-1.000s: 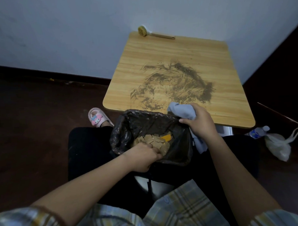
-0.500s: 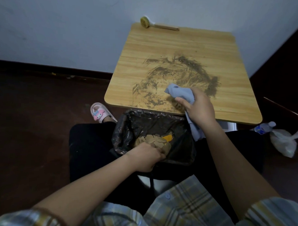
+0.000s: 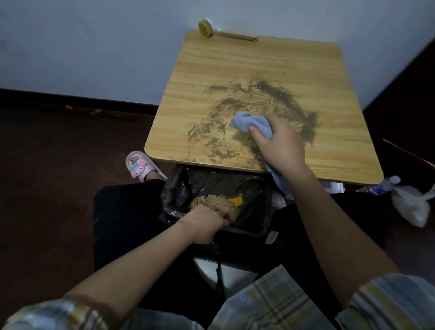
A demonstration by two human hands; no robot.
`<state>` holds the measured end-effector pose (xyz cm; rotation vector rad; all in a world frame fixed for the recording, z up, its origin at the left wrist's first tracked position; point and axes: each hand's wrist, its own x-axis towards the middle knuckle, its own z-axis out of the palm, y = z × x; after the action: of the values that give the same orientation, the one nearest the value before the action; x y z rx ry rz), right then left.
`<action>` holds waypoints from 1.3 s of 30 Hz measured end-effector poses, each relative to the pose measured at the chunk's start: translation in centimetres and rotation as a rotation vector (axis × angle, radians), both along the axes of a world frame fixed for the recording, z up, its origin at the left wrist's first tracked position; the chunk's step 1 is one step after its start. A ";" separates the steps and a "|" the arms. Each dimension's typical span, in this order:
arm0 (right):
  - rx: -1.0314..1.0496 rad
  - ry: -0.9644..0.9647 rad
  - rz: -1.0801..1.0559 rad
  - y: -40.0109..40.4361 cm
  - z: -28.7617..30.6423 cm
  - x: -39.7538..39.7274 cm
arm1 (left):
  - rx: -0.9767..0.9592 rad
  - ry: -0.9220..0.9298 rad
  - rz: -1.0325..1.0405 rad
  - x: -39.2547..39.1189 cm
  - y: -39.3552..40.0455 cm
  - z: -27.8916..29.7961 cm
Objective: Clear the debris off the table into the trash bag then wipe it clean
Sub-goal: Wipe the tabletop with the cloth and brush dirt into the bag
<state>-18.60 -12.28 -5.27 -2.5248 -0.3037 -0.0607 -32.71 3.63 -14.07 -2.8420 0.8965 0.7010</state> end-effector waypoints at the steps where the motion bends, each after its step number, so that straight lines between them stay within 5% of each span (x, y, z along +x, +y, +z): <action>1: -0.008 -0.008 0.013 0.3 0.0 0.4 | -0.001 -0.001 0.006 0.3 0.2 -0.1; 12: -0.013 -0.071 0.093 4.8 1.3 6.7 | 0.035 0.007 0.028 3.5 1.5 -1.3; 29: -0.510 -0.118 0.151 13.3 -2.2 22.3 | -0.005 0.098 0.003 5.7 4.5 -3.5; 39: -0.669 0.053 0.393 15.9 -2.7 23.1 | -0.030 0.063 0.028 6.4 4.9 -3.6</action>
<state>4.49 3.64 -8.00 -3.0501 -0.9185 0.3112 -26.36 8.52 -17.71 -2.8798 0.8844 0.7906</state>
